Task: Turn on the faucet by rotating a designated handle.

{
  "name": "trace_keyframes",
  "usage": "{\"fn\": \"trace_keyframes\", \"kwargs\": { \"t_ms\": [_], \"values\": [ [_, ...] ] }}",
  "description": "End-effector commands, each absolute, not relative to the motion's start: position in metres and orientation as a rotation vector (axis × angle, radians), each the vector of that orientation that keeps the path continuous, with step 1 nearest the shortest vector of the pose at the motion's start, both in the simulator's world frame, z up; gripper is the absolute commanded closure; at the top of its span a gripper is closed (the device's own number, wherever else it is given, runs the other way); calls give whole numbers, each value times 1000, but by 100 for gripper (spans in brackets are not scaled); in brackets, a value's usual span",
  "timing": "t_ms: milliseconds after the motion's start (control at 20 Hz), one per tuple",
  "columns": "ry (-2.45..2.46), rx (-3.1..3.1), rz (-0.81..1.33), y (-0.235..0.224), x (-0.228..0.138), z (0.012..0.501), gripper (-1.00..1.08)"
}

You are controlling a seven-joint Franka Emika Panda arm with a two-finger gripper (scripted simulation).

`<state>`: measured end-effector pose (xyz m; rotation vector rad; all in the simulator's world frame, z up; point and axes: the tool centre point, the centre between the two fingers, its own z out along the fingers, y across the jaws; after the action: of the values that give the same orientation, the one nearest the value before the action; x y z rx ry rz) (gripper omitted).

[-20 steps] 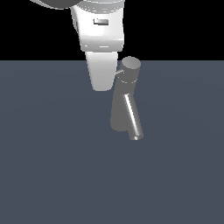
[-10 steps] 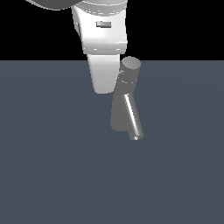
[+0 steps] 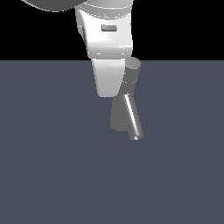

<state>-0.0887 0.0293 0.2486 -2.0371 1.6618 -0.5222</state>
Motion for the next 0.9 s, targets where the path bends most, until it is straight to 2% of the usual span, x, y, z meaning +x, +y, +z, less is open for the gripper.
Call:
{"fn": "trace_keyframes", "kwargs": {
  "t_ms": [0,850],
  "values": [
    [1691,-2023,-525,16,-92,244,108],
    [1696,-2021,-525,1,-103,235,108]
  ]
}}
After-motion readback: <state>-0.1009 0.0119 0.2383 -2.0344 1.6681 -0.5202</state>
